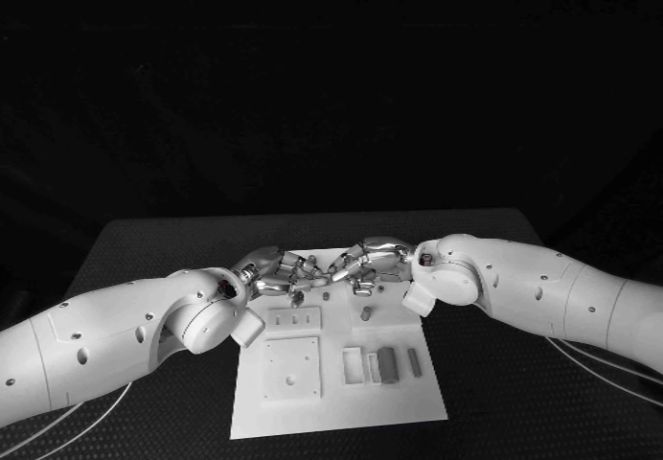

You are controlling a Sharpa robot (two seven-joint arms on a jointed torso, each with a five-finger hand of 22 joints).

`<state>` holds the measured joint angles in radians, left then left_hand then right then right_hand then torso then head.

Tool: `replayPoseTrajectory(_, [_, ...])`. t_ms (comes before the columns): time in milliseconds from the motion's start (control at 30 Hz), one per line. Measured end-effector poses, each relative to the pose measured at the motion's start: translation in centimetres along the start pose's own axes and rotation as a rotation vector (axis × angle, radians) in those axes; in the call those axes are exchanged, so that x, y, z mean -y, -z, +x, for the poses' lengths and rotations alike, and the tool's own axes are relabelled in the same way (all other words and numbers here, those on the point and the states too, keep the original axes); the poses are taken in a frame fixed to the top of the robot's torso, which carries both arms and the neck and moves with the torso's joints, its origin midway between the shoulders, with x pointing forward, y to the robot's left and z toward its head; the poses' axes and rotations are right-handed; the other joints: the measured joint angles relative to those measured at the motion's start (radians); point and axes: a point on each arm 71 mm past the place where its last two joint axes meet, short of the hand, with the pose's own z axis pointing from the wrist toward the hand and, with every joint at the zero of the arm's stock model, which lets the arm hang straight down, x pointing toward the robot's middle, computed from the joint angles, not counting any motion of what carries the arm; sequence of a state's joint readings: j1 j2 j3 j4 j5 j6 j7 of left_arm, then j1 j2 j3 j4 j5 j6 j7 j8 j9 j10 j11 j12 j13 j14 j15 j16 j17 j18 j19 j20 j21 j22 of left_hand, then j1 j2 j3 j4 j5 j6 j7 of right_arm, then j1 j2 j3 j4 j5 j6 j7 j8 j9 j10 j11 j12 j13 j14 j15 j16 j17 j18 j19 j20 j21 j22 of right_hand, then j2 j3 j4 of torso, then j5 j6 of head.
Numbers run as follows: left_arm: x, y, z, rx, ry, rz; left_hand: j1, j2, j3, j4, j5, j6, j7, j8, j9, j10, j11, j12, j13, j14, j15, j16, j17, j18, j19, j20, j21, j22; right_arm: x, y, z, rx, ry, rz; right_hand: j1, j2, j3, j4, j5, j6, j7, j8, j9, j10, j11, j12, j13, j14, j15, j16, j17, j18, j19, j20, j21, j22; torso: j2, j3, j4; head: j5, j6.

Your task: Assemble the parts on the task board

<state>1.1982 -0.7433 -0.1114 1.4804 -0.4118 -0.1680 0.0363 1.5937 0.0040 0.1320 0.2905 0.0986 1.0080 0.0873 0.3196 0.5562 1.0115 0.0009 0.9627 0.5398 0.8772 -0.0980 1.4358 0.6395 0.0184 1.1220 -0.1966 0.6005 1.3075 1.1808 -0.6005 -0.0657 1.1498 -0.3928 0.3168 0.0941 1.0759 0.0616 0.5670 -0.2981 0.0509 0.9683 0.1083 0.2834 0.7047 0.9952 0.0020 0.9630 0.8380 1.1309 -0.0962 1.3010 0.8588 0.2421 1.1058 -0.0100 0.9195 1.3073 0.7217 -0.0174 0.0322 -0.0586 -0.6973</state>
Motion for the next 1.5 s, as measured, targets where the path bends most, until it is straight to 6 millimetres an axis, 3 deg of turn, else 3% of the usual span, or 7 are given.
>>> replayPoseTrajectory(200, [-0.1,-0.1,0.0,0.003,0.019,-0.01,0.005,-0.005,0.003,0.003,0.049,0.009,-0.009,0.001,0.0,0.005,0.004,-0.004,0.0,0.001,0.0,0.005,0.004,0.0,0.0,0.0,0.008,0.0,0.0,0.0,-0.1,0.011,-0.001,0.003,0.0,0.0,0.002,0.002,0.0,0.0,0.0,-0.002,0.001,0.0,0.0,-0.005,-0.006,0.0,0.0,0.0,-0.001,0.0,0.0,0.0,0.0,0.0,0.0,0.0002,-0.0003,0.0,0.0])
replayPoseTrajectory(367, [-0.1,-0.1,-0.2,0.016,0.037,-0.018,-0.027,-0.02,0.004,0.003,0.113,0.016,-0.016,0.001,-0.001,0.02,-0.002,-0.004,0.007,0.014,-0.009,0.011,0.009,0.0,0.006,-0.006,0.021,0.0,0.2,0.1,-0.4,0.033,0.008,0.017,-0.063,-0.059,-0.013,0.032,0.0,-0.065,0.032,-0.054,-0.022,-0.032,0.032,-0.064,-0.05,-0.03,0.018,-0.022,-0.009,0.0,-0.014,0.0,-0.008,0.0,0.0,0.0002,-0.0002,0.002,0.0])
replayPoseTrajectory(533, [-0.2,-0.1,-0.4,0.03,0.054,-0.028,-0.091,-0.028,0.004,-0.017,0.162,0.023,-0.023,0.001,-0.001,0.03,-0.007,-0.006,0.016,0.025,-0.015,0.012,0.013,-0.001,0.007,-0.008,0.031,0.0,0.4,0.4,-0.9,0.067,0.019,0.031,-0.096,-0.092,-0.013,0.052,0.0,-0.072,0.038,-0.065,-0.037,-0.038,0.038,-0.081,-0.07,-0.038,0.024,-0.029,-0.012,-0.001,-0.018,0.003,-0.015,0.001,0.0,0.0005,-0.0003,0.003,0.001])
replayPoseTrajectory(600, [-0.2,-0.1,-0.4,0.035,0.061,-0.032,-0.222,-0.025,0.078,-0.134,0.176,0.023,-0.023,0.001,-0.001,0.035,-0.008,-0.015,0.025,0.029,-0.018,0.012,0.018,-0.001,0.009,-0.01,0.043,0.0,0.5,0.4,-1.0,0.075,0.022,0.034,-0.105,-0.105,-0.009,0.063,0.001,-0.078,0.041,-0.071,-0.042,-0.041,0.041,-0.089,-0.079,-0.04,0.026,-0.031,-0.014,-0.001,-0.018,0.003,-0.016,0.001,0.0,0.0005,-0.0003,0.003,0.001])
replayPoseTrajectory(700, [-0.2,-0.1,-0.4,0.042,0.071,-0.039,-0.482,-0.007,0.314,-0.432,0.189,0.033,-0.033,-0.012,-0.001,0.047,-0.011,-0.022,0.037,0.038,-0.024,0.012,0.023,-0.001,0.019,-0.019,0.054,0.0,0.5,0.4,-1.0,0.087,0.027,0.035,-0.105,-0.113,-0.006,0.065,0.0,-0.079,0.042,-0.071,-0.043,-0.041,0.041,-0.089,-0.085,-0.04,0.026,-0.032,-0.014,-0.001,-0.018,0.004,-0.019,0.001,0.0,0.0005,-0.0003,0.003,0.001])
replayPoseTrajectory(767, [-0.3,-0.1,-0.4,0.045,0.076,-0.043,-0.561,-0.004,0.394,-0.513,0.198,0.036,-0.036,-0.014,-0.001,0.052,-0.011,-0.022,0.041,0.042,-0.023,0.012,0.024,-0.002,0.025,-0.026,0.055,0.0,0.4,0.4,-1.0,0.093,0.03,0.036,-0.103,-0.116,-0.005,0.067,0.0,-0.08,0.043,-0.071,-0.043,-0.041,0.041,-0.089,-0.088,-0.04,0.026,-0.032,-0.014,-0.001,-0.02,0.005,-0.019,0.001,0.0,0.0005,-0.0003,0.003,0.002])
replayPoseTrajectory(1500, [-0.8,-0.1,-1.3,0.084,0.08,-0.098,-0.588,-0.005,0.419,-0.538,0.208,0.039,-0.036,-0.018,-0.001,0.056,-0.012,-0.022,0.044,0.05,-0.024,0.012,0.026,-0.002,0.029,-0.028,0.055,0.0,0.6,1.3,-2.2,0.206,0.058,0.027,-0.094,-0.107,-0.003,0.058,0.0,-0.081,0.042,-0.071,-0.048,-0.041,0.041,-0.089,-0.101,-0.04,0.026,-0.032,-0.014,-0.001,-0.02,0.005,-0.019,0.001,0.0,-0.0005,0.0006,0.006,0.001])
